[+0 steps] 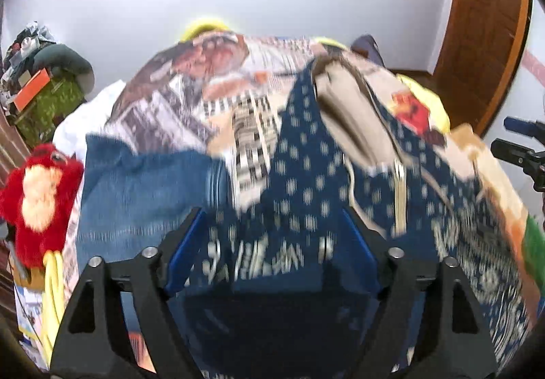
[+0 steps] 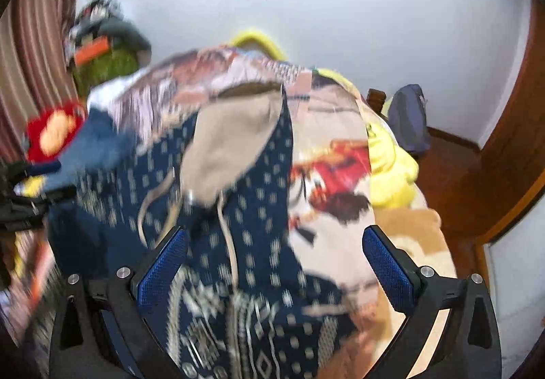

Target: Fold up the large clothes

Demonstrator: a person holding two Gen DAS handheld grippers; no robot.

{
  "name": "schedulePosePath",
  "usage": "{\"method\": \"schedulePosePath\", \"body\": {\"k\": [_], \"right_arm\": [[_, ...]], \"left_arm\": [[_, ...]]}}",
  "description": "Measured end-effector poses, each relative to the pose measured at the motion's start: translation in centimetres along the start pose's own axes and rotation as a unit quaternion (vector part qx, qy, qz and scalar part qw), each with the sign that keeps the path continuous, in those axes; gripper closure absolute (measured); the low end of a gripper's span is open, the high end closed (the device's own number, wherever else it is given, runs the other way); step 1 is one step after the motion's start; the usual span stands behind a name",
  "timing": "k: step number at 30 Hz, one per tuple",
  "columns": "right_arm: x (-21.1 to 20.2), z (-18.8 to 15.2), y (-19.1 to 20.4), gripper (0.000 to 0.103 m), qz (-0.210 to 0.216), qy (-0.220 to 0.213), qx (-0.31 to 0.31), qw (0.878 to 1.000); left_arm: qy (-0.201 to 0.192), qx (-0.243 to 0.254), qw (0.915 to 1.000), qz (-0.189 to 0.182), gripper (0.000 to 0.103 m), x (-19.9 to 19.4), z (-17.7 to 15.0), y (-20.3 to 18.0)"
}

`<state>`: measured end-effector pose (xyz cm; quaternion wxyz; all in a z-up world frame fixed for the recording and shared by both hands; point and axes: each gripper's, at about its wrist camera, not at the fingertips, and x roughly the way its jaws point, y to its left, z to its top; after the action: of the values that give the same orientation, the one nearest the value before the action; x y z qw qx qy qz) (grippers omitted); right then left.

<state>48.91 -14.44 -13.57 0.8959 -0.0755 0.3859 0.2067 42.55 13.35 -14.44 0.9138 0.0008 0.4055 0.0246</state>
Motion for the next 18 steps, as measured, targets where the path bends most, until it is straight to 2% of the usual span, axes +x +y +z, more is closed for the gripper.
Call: {"method": "schedulePosePath", "body": {"k": [4,9,16,18], "right_arm": [[2.2,2.9,-0.8,0.001,0.019,0.002,0.038,0.999],[6.9,4.7,-1.8,0.001,0.051,0.026,0.093,0.994],[14.9,4.2,-2.7,0.002,0.057,0.083,0.135,0.986],[17.1,4.0,-3.0,0.005,0.062,0.098,0.149,0.982]], "left_arm": [[-0.013,0.009,0.9998,0.008,0.018,1.9,3.0,-0.6],[0.001,0.004,0.9999,-0.011,0.018,5.7,5.0,-1.5],[0.037,0.004,0.9991,-0.021,0.018,12.4,6.1,-2.7],[0.046,-0.005,0.9985,-0.029,0.018,13.9,6.4,-2.7]]}}
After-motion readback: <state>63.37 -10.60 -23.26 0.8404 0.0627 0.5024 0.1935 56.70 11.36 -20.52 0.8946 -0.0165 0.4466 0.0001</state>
